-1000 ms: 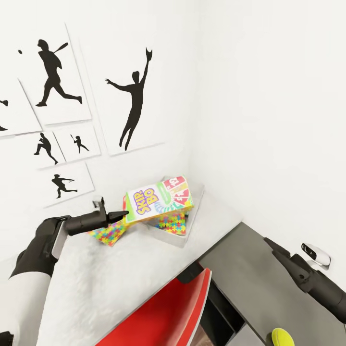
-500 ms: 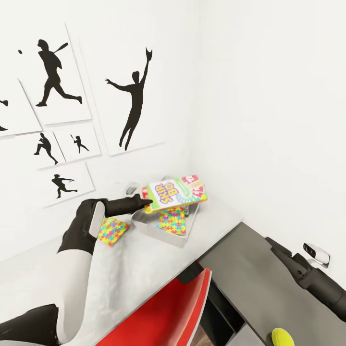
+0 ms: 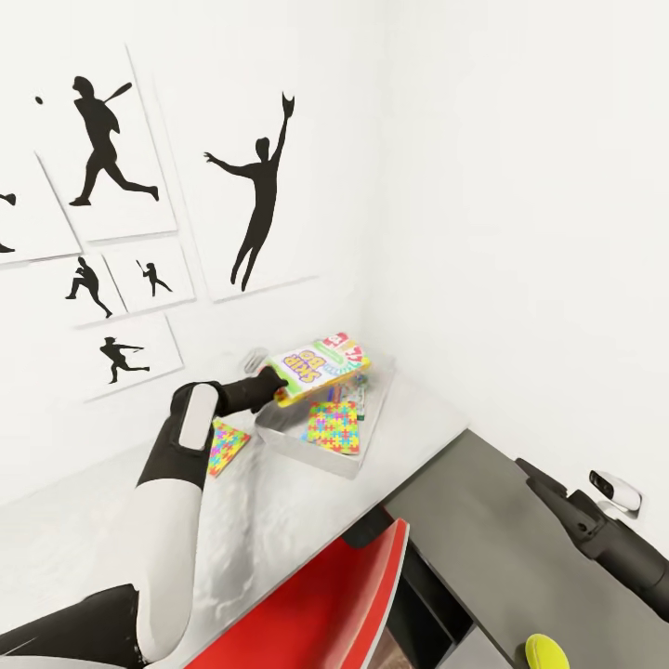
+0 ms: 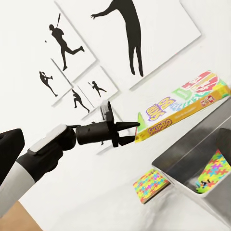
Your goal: Put all the toys in the child's room - the three board games (two on the bed and one on the table), the two jigsaw puzzles on the table, and the tennis ball on the table - inside the toy box on the table in the child's room.
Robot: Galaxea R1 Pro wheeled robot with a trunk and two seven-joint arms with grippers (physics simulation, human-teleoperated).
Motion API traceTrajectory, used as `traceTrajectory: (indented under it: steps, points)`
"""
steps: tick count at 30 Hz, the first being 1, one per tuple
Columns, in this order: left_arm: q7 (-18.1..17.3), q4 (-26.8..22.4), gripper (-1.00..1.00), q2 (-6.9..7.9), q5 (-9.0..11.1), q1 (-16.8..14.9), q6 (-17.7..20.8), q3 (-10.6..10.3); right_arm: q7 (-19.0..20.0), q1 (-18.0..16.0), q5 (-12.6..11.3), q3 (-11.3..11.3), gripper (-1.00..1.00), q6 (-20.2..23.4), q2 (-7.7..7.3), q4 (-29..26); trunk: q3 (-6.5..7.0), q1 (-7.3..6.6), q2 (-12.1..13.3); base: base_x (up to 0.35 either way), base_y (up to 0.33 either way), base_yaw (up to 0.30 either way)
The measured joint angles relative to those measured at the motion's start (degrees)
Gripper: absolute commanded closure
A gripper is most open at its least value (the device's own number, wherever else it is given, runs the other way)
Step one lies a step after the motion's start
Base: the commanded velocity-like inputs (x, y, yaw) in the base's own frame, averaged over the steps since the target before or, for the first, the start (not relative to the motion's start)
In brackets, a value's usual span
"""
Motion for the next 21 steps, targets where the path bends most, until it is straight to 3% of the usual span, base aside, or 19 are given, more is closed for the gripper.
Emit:
traceTrajectory:
  steps: [3, 6, 13, 18, 21]
  points:
    - [6.3, 0.1, 1.00, -0.01, 5.3, 0.0, -3.1, -0.2, 0.0, 0.0, 0.0, 0.0, -1.00, 0.0, -0.02, 0.0, 0.00, 0.00, 0.0, 0.000, 0.000, 0.000]
    - [9.4, 0.1, 1.00, -0.01, 7.9, 0.0, -5.9, -2.2, 0.0, 0.0, 0.0, 0.0, -1.00, 0.0, -0.07, 0.0, 0.00, 0.00, 0.0, 0.000, 0.000, 0.000]
    - [10.9, 0.1, 1.00, -0.02, 8.7, 0.0, -10.2, -9.1, 0.1, 0.0, -0.1, -1.7, -1.00, 0.1, -0.09, 0.0, 0.00, 0.00, 0.0, 0.000, 0.000, 0.000]
    - [16.0, 0.2, 1.00, -0.02, 8.8, 0.0, -15.7, -13.9, 0.2, 0.0, -0.1, -2.2, -1.00, 0.1, -0.09, 0.0, 0.00, 0.00, 0.0, 0.000, 0.000, 0.000]
    - [18.7, 1.0, 1.00, -0.02, 11.6, 0.0, -20.3, -15.3, 0.2, 0.0, -0.1, -2.3, -1.00, 0.2, -0.09, 0.1, 0.00, 0.00, 0.0, 0.000, 0.000, 0.000]
